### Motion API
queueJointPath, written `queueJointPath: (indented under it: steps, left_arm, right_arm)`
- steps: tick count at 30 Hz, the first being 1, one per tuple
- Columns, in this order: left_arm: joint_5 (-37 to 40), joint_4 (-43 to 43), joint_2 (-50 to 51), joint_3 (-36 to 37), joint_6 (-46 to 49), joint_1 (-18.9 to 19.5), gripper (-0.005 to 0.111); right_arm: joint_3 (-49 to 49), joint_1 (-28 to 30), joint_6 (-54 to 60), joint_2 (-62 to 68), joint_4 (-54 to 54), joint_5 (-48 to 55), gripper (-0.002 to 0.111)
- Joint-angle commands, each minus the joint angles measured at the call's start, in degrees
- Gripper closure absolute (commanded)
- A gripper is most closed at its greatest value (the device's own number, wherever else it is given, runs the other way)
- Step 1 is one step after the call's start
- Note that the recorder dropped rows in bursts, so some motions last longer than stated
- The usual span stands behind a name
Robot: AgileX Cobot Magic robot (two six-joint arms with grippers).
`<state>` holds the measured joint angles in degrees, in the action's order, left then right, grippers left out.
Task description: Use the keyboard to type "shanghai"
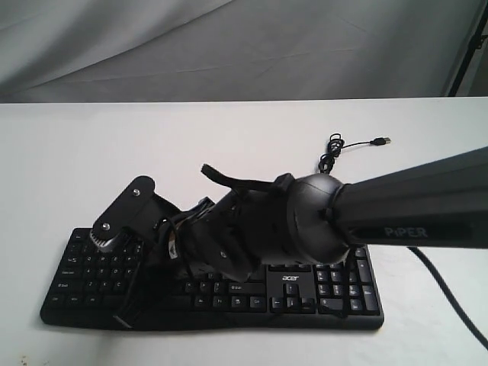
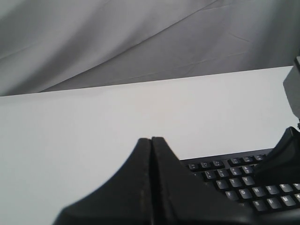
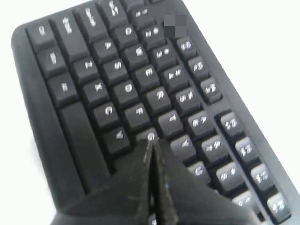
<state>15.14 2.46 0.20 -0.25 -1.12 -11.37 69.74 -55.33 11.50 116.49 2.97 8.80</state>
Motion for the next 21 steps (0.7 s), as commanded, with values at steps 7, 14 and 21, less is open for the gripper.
queueJointPath:
  steps: [7,14,21]
  left_arm:
    - [-0.27,0.04,-0.20,0.25,-0.16,-0.23,0.107]
    - [-0.27,0.04,-0.20,0.25,-0.16,-0.23,0.107]
    - [-0.27,0.04,-0.20,0.25,-0.16,-0.23,0.107]
  right_arm:
    - [5.08,-0.11,3.25,4.97,-0.39,0.97,0.108]
    - [5.08,-0.09,3.25,5.10,-0.39,0.97,0.108]
    - [5.08,-0.09,3.37,5.10,-0.39,-0.55,0.108]
